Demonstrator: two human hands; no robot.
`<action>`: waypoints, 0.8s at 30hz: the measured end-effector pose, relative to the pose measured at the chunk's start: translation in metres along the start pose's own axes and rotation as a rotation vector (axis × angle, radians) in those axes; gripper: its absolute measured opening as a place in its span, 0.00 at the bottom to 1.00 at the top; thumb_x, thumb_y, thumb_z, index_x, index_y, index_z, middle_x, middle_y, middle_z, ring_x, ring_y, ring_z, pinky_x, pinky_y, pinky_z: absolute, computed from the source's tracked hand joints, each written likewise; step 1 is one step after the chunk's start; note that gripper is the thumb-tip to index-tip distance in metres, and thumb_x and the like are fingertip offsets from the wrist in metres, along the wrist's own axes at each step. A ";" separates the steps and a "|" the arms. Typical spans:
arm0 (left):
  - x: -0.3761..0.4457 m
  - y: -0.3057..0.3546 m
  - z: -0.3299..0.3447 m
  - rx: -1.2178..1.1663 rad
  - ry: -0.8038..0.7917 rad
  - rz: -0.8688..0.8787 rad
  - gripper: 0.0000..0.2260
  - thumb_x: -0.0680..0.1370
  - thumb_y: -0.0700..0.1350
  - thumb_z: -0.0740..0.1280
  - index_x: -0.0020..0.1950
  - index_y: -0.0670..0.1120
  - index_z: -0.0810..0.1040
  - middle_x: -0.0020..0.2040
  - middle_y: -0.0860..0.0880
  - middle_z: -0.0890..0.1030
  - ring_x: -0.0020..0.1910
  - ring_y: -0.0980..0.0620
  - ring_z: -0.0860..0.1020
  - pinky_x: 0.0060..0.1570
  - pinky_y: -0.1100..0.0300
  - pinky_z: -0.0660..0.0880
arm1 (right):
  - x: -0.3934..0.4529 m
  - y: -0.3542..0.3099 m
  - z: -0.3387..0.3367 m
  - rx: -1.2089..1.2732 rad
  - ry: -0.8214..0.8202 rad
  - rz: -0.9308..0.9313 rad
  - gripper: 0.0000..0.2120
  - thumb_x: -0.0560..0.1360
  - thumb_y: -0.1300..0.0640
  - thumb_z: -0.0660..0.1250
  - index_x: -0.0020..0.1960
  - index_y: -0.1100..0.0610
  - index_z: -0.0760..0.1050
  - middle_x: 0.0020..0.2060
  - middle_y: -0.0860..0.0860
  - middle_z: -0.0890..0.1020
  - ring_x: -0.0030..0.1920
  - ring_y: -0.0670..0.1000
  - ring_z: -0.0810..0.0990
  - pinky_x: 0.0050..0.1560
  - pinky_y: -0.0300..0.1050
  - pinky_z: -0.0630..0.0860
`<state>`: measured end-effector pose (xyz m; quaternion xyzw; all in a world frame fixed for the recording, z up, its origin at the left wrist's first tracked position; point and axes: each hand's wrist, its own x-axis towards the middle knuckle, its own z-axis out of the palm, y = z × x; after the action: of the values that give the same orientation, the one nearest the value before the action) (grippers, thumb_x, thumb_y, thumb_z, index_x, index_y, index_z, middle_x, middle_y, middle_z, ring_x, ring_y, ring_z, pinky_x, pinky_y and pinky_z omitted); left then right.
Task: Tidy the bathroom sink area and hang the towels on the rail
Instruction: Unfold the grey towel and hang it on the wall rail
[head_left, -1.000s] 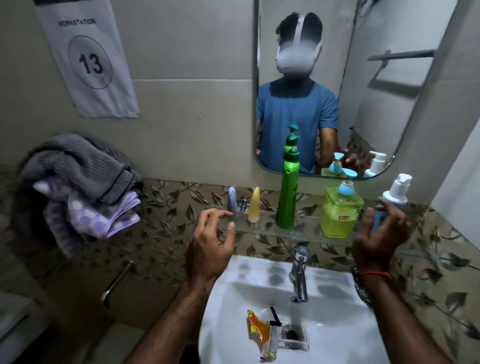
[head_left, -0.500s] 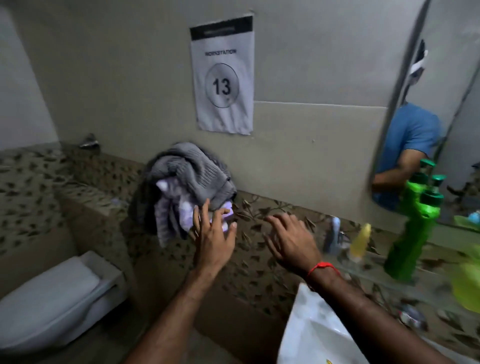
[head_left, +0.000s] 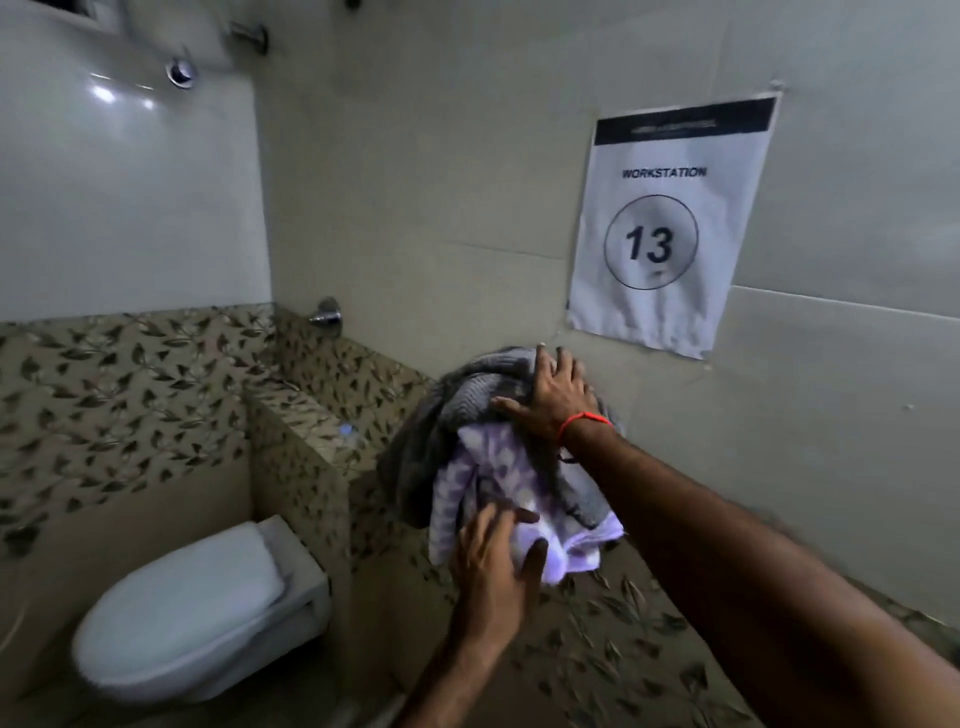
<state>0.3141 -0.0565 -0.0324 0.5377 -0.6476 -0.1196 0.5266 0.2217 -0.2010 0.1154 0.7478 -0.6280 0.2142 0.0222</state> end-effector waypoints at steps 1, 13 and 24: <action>-0.001 -0.005 -0.005 -0.021 -0.019 0.001 0.12 0.77 0.54 0.70 0.58 0.50 0.81 0.61 0.49 0.79 0.63 0.46 0.76 0.64 0.48 0.72 | 0.010 0.000 0.005 -0.023 -0.053 0.013 0.53 0.68 0.27 0.64 0.80 0.53 0.45 0.78 0.62 0.51 0.78 0.66 0.52 0.75 0.65 0.57; -0.014 -0.063 -0.038 -0.392 -0.063 -0.432 0.10 0.65 0.60 0.72 0.44 0.60 0.85 0.44 0.54 0.87 0.46 0.61 0.83 0.49 0.61 0.77 | 0.078 -0.031 -0.020 -0.200 0.473 -0.105 0.17 0.78 0.46 0.58 0.61 0.54 0.70 0.56 0.59 0.77 0.58 0.63 0.75 0.55 0.60 0.70; 0.014 -0.049 0.006 -0.996 -0.314 -0.949 0.22 0.77 0.67 0.63 0.61 0.53 0.75 0.61 0.47 0.79 0.63 0.41 0.77 0.53 0.48 0.76 | 0.063 -0.001 -0.033 -0.177 0.067 -0.011 0.17 0.78 0.57 0.59 0.66 0.54 0.64 0.63 0.62 0.70 0.64 0.68 0.72 0.61 0.66 0.73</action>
<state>0.3394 -0.0900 -0.0627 0.4334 -0.2800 -0.6945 0.5014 0.2206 -0.2488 0.1674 0.7387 -0.6394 0.1826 0.1101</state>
